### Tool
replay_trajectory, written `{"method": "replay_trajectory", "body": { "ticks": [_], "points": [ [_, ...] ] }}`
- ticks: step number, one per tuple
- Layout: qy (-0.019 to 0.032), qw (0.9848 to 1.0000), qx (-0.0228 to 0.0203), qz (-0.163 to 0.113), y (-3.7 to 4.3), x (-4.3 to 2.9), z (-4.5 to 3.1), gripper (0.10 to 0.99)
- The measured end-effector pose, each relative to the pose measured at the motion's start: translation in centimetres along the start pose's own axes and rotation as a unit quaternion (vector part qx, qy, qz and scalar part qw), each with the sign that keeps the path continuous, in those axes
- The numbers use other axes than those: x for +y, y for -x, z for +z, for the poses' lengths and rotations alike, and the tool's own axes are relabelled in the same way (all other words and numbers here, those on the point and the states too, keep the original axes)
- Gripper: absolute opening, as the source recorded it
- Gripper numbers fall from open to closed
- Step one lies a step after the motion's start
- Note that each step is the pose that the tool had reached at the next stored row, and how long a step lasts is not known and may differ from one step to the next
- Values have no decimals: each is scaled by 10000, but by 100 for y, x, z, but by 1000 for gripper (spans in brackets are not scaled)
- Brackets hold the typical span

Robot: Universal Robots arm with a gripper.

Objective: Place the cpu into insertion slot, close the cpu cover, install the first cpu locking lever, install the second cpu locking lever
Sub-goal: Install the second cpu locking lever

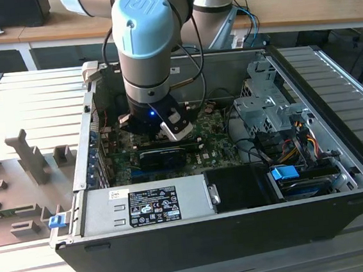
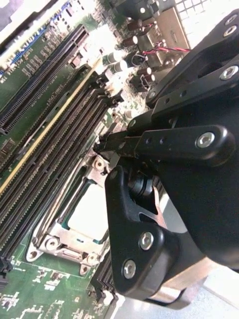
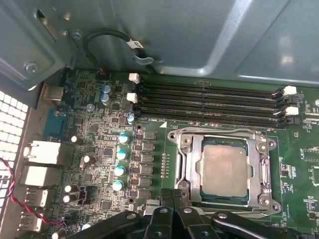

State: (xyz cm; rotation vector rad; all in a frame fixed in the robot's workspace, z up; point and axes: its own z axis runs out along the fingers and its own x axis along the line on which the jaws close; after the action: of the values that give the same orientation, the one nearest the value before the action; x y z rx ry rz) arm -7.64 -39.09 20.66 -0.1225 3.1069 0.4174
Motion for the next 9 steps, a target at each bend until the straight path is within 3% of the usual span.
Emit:
{"method": "replay_trajectory", "body": {
  "ticks": [9],
  "points": [
    [0, 10000, 0, 0, -1, 2, -6, 106]
  ]
}}
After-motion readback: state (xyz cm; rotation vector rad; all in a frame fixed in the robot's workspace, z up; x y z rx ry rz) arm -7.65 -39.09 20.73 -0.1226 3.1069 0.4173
